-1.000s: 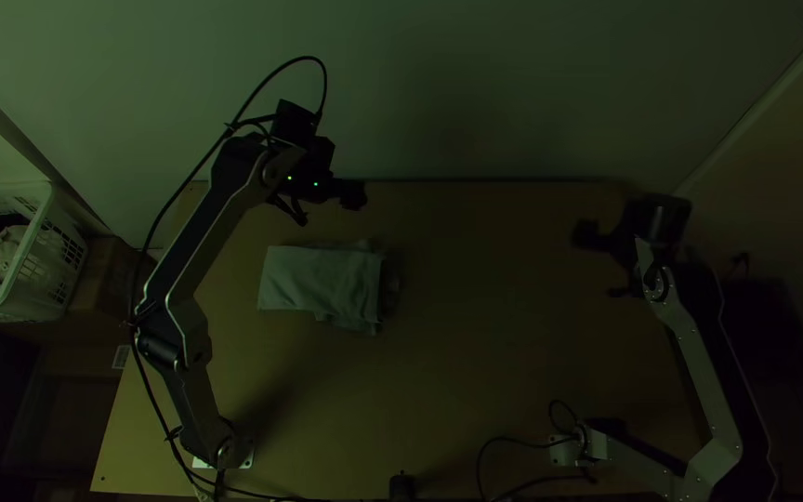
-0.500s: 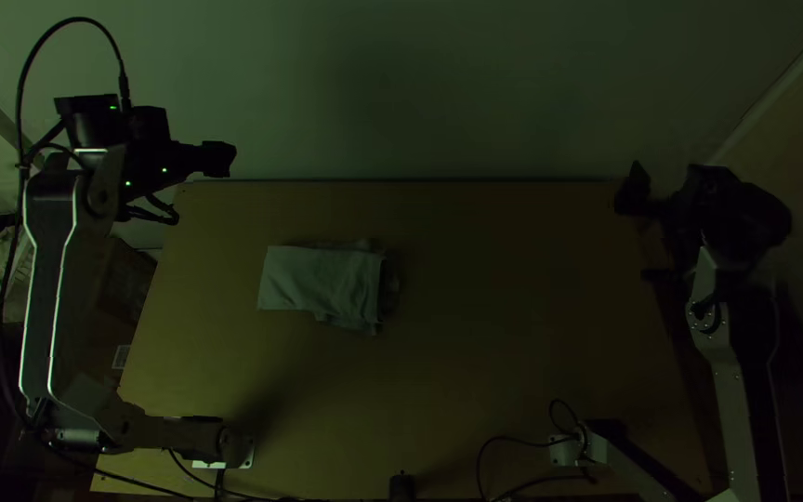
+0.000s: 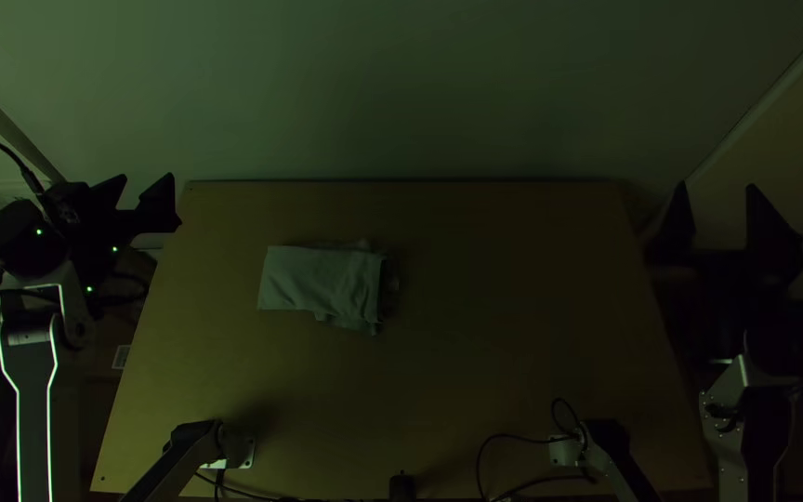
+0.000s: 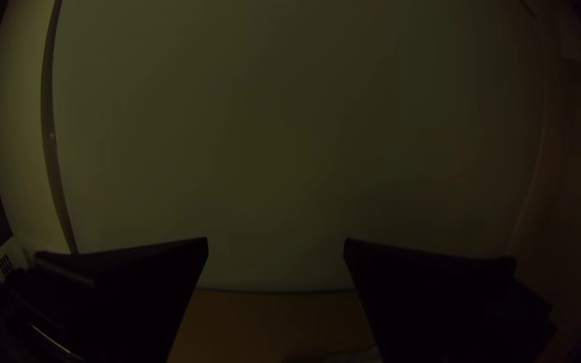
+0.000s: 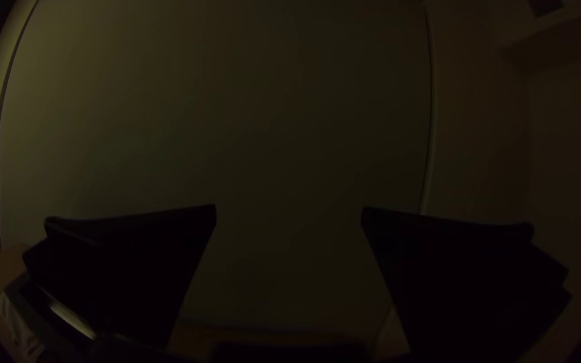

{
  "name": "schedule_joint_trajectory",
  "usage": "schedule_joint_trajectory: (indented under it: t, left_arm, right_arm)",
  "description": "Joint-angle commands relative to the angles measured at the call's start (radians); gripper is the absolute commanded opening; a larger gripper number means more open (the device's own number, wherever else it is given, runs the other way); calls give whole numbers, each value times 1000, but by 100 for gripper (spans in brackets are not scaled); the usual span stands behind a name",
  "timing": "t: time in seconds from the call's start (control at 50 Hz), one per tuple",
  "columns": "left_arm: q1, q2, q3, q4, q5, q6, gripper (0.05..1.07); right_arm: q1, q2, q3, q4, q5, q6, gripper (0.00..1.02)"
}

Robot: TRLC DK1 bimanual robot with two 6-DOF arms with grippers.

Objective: Fold the t-shirt

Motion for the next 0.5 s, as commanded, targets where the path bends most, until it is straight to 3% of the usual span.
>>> schedule_joint_trajectory:
  t: [0.0, 0.2, 0.32, 0.48]
  left_arm:
    - [15, -118, -173, 85, -14, -30, 102]
    - [17, -360, -542, 384, -91, -24, 102]
    - [21, -478, -694, 458, -160, -25, 102]
    - [37, -619, -849, 488, -161, -11, 102]
  right_arm:
    - [32, -142, -170, 120, -39, -24, 99]
    - [47, -310, -346, 146, -42, -13, 99]
    - [45, -418, -441, 149, -42, -10, 99]
    - [50, -585, -564, 126, -42, -1, 99]
